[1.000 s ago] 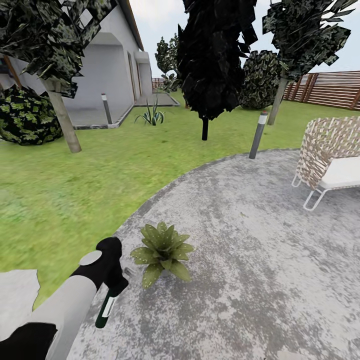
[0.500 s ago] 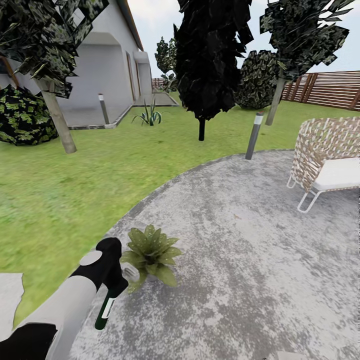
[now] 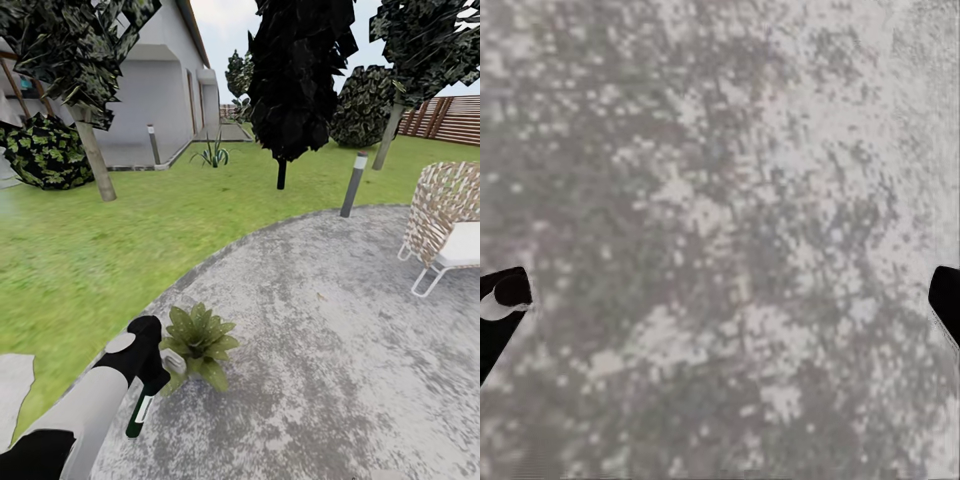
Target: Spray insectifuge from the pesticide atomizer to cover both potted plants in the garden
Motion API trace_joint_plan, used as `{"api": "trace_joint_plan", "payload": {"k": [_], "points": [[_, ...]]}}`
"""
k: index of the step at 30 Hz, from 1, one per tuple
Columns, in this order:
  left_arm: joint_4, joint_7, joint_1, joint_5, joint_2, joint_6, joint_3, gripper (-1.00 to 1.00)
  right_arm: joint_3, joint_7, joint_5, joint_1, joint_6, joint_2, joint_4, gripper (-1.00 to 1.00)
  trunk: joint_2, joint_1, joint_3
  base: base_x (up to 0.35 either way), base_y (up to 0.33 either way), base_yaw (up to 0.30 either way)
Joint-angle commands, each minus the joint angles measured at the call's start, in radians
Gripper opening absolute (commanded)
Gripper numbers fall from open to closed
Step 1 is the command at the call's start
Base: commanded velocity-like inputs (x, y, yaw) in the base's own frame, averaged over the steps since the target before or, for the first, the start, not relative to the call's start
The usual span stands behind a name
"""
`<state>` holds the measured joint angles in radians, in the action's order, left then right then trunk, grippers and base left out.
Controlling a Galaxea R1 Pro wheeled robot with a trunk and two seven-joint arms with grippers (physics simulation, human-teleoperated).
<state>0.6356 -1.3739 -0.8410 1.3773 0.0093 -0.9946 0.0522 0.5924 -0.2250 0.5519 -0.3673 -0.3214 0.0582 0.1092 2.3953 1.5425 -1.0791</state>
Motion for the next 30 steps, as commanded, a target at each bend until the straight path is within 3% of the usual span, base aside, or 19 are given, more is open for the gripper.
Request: {"api": "trace_joint_plan", "payload": {"k": [1,3,6,8,10,14,21,30], "points": [[0.002,-0.013,-0.001,0.007,0.001,-0.009,0.005,-1.00,0.007,-0.004,0.010,-0.001,-0.004,0.000,-0.002,1.00,0.000,0.000,-0.001,0.260,-0.010,0.063],[0.001,-0.039,-0.025,0.007,0.005,-0.006,0.006,-1.00,0.007,-0.004,0.010,-0.001,-0.004,0.000,-0.002,1.00,0.000,0.000,-0.001,0.130,-0.005,0.030],[-0.010,-0.135,-0.097,0.021,0.012,0.011,0.020,-1.00,0.007,-0.004,0.011,-0.001,-0.004,0.000,-0.002,1.00,0.000,0.000,-0.001,0.028,-0.001,0.006],[-0.012,-0.196,-0.129,0.068,0.011,0.015,0.061,-1.00,0.007,-0.004,0.011,-0.001,-0.004,0.000,-0.002,1.00,0.000,0.000,-0.001,0.006,0.000,0.001],[-0.012,-0.197,-0.147,0.118,0.007,0.018,0.109,-1.00,0.008,-0.004,0.011,-0.001,-0.004,0.000,-0.002,1.00,0.000,0.000,-0.001,0.002,0.000,0.001],[-0.005,-0.197,-0.158,0.186,0.011,0.019,0.173,-1.00,0.008,-0.004,0.011,-0.001,-0.004,0.000,-0.002,1.00,0.000,0.000,-0.001,0.001,0.000,0.052],[-0.014,-0.197,-0.144,0.198,0.040,0.022,0.186,-1.00,0.007,-0.004,0.011,-0.001,-0.004,0.000,-0.002,1.00,0.000,0.000,-0.001,0.000,0.000,0.253],[-0.016,-0.197,-0.126,0.198,0.029,0.016,0.183,-1.00,0.007,-0.004,0.010,-0.001,-0.004,0.000,-0.002,1.00,0.000,0.000,-0.001,0.043,-0.112,0.158]]}}
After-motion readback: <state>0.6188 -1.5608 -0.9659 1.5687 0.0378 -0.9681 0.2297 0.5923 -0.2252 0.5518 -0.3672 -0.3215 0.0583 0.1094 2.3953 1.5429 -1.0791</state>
